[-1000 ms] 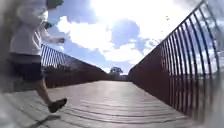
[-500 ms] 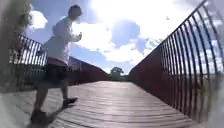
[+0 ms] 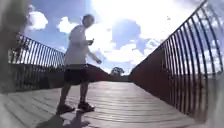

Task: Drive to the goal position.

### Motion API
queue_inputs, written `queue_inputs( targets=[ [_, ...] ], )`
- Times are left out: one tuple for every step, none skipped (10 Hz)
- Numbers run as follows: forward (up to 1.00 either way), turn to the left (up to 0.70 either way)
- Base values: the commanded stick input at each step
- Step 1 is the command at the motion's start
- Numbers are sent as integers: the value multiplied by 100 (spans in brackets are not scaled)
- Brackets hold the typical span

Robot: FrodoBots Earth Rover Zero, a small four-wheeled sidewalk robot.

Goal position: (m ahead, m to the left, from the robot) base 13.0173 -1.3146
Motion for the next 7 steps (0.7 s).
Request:
queue_inputs(
  targets=[
    [0,0],
    [0,0],
    [0,0],
    [0,0],
    [0,0],
    [0,0],
    [0,0]
  ],
)
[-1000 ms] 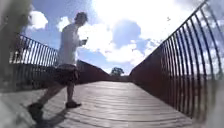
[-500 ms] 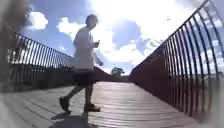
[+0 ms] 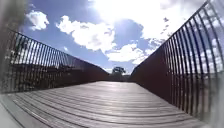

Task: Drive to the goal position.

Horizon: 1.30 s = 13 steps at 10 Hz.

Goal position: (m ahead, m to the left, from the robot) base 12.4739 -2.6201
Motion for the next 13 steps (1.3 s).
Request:
queue_inputs(
  targets=[
    [0,0],
    [85,0],
    [85,0],
    [85,0],
    [85,0],
    [85,0],
    [85,0],
    [85,0],
    [85,0],
    [85,0],
    [85,0],
    [85,0],
    [85,0]
  ],
)
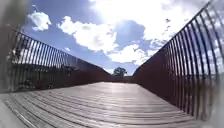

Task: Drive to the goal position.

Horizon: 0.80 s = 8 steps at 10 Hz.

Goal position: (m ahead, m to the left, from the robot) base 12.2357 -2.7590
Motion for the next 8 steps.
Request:
queue_inputs(
  targets=[
    [85,0],
    [85,0],
    [85,0],
    [85,0],
    [85,0],
    [85,0],
    [85,-8],
    [85,-23]
  ],
)
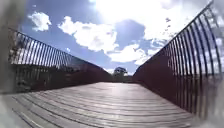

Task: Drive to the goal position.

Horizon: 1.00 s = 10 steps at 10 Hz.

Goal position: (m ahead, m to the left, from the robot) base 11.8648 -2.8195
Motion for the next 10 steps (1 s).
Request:
queue_inputs(
  targets=[
    [85,-31],
    [85,-16],
    [85,-2],
    [85,5],
    [85,10],
    [85,0],
    [85,0],
    [85,0],
    [85,0],
    [85,0]
  ],
)
